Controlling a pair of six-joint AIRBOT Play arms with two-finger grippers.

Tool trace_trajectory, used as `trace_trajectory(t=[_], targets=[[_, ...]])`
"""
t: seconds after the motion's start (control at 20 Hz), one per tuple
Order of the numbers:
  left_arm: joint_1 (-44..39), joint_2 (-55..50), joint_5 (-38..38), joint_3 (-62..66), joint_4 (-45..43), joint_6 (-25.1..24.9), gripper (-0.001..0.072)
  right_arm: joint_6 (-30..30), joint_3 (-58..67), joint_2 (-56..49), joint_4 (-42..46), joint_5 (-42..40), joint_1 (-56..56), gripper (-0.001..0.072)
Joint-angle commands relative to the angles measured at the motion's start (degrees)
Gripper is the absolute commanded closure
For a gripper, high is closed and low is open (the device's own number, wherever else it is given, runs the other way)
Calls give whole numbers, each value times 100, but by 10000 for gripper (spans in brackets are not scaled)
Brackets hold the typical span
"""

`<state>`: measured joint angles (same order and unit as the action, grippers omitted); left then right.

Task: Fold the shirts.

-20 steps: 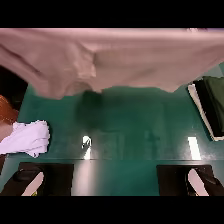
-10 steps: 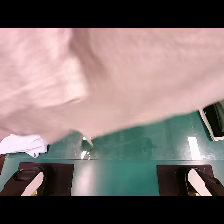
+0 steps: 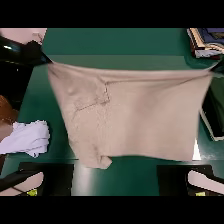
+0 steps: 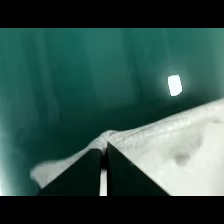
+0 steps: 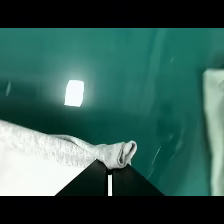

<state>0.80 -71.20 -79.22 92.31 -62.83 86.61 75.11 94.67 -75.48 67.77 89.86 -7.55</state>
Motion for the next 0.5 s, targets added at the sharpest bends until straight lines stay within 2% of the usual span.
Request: trace_trajectory(t=[0.0, 0.25, 0.35, 0.45], targets=[[2, -1294, 492, -264, 31, -160, 684, 9, -531, -1176, -9, -234, 284, 701], [2, -2131, 3012, -212, 85, -356, 685, 173, 452, -2559, -70, -1327, 306, 701], [2, -2159, 3565, -212, 66, -411, 685, 203, 975, -2817, -70, -1421, 308, 702], [2, -2159, 3652, -212, 66, -468, 685, 201, 1344, -2922, -59, -1427, 348, 701]])
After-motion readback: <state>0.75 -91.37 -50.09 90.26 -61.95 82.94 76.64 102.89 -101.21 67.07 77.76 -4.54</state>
